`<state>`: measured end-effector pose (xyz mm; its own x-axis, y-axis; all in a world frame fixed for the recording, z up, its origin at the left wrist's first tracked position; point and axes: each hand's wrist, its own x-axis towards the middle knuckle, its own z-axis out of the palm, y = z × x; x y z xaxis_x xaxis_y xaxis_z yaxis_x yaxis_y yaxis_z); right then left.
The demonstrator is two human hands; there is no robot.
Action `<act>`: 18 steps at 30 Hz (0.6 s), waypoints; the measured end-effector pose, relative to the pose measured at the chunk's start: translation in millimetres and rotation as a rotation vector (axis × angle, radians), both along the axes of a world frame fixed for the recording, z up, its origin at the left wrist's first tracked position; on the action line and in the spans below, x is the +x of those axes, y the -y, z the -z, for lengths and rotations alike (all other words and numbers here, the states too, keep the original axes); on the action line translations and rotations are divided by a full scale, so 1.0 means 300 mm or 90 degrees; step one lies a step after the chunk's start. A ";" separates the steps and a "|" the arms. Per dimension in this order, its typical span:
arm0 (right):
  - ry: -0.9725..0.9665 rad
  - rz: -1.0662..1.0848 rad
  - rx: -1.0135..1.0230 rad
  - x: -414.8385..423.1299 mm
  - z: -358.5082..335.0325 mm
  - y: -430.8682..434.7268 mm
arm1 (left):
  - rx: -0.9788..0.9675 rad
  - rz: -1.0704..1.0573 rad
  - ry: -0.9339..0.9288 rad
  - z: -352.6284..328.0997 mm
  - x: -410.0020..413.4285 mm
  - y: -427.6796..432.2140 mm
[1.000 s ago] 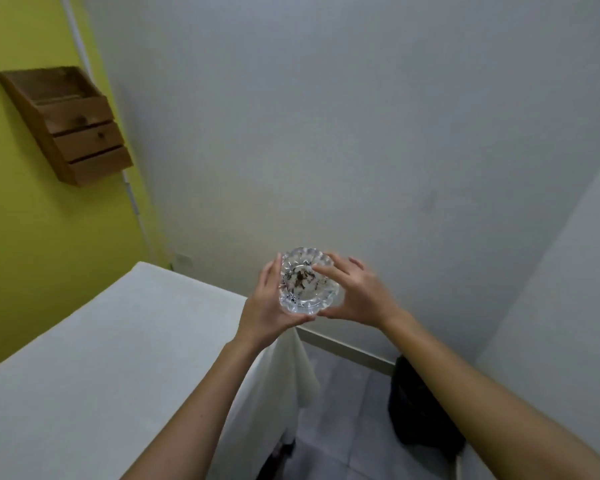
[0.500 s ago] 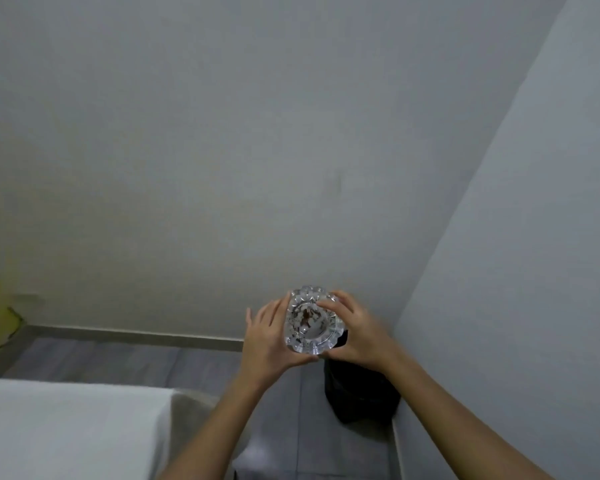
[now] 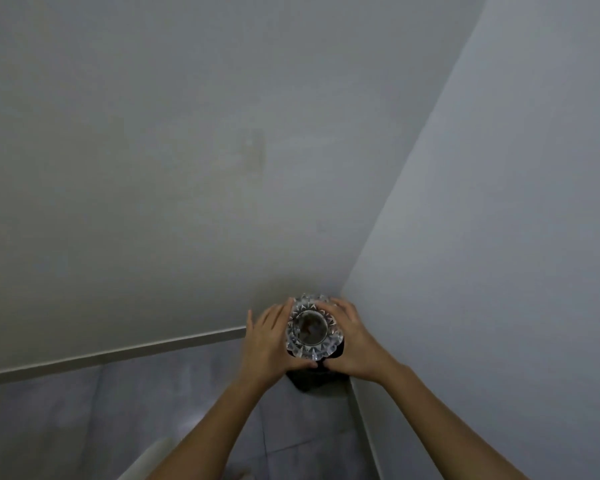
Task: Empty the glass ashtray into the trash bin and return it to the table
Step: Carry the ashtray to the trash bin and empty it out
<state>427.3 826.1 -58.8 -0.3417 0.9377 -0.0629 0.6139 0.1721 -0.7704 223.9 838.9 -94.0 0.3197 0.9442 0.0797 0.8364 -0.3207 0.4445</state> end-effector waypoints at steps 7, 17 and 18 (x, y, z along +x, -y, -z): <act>-0.194 0.273 -0.112 0.116 0.454 -0.195 | 0.052 0.066 -0.015 0.404 0.133 -0.233; -0.349 0.388 -0.100 0.248 1.197 -0.406 | 0.120 0.095 0.019 1.125 0.314 -0.441; -0.369 0.384 -0.100 0.255 1.250 -0.423 | 0.123 0.092 0.025 1.181 0.325 -0.456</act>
